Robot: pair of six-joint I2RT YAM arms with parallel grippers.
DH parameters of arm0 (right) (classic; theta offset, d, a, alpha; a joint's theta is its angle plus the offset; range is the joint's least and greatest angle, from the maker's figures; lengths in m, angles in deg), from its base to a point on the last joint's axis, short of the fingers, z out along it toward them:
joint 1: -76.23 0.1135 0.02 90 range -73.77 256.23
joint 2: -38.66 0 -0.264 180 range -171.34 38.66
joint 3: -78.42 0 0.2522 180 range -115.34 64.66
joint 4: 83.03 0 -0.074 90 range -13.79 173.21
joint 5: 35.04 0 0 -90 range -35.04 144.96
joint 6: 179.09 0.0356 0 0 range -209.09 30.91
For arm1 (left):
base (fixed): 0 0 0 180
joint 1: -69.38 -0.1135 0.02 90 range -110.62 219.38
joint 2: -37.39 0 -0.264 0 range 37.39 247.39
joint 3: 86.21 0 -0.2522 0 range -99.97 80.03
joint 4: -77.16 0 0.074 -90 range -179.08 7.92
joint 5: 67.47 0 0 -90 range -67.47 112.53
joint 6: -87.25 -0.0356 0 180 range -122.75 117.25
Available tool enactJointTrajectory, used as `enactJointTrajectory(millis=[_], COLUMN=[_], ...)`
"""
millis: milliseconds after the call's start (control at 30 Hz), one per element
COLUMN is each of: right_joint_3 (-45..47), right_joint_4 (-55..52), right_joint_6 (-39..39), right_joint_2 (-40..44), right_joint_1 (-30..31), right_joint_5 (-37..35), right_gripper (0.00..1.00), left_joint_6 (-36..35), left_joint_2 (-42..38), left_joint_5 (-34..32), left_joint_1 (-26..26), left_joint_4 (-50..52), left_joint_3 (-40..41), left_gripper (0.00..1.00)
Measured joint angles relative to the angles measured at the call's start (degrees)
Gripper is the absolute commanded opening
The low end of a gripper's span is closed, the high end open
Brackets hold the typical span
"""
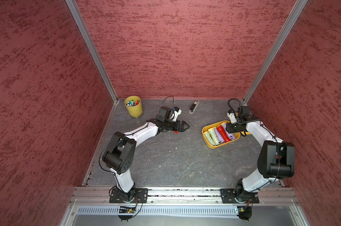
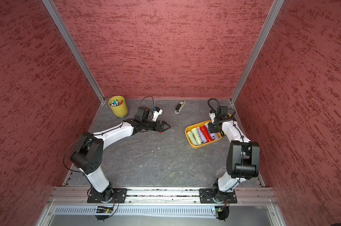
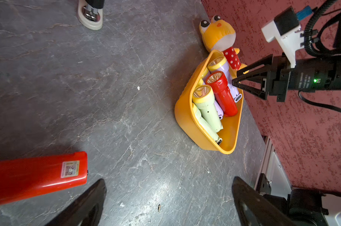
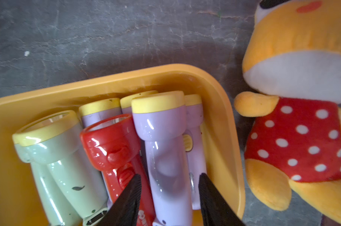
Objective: Put the flashlights into the storage boxes
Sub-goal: Place the flashlight at the storage box, then pick up the flashlight from the center of the board.
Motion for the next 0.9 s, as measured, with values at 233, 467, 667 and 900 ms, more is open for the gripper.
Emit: enactJointTrajectory(millis=[233,467,667,900], right_joint_3=[-2.25,-12.96,-24.39,-34.53], right_joint_4=[3.63,7.82,7.85,6.88], right_joint_6=[4.79,6.32,6.25,6.23], right_joint_2=[4.26,-4.46,-16.98,-28.00], right_joint_1=[7.80,23.89,33.48,39.91], right_joint_5=[3.37,3.78,4.13,5.03], right_gripper=[0.60,0.61,0.62,0.66], left_joint_6=[4.20,5.05,7.93,9.75], left_joint_2=[-5.62,-18.45,-27.76,-32.68], left_joint_5=[-1.62,-8.00,-14.60,-20.26], left_joint_1=[-5.66,-8.61,-10.97,-12.33], left_joint_4=[0.66,3.19,5.73,7.52], left_joint_3=[5.25,13.07,21.57,26.75], left_gripper=[0.99,0.99,1.00,0.99])
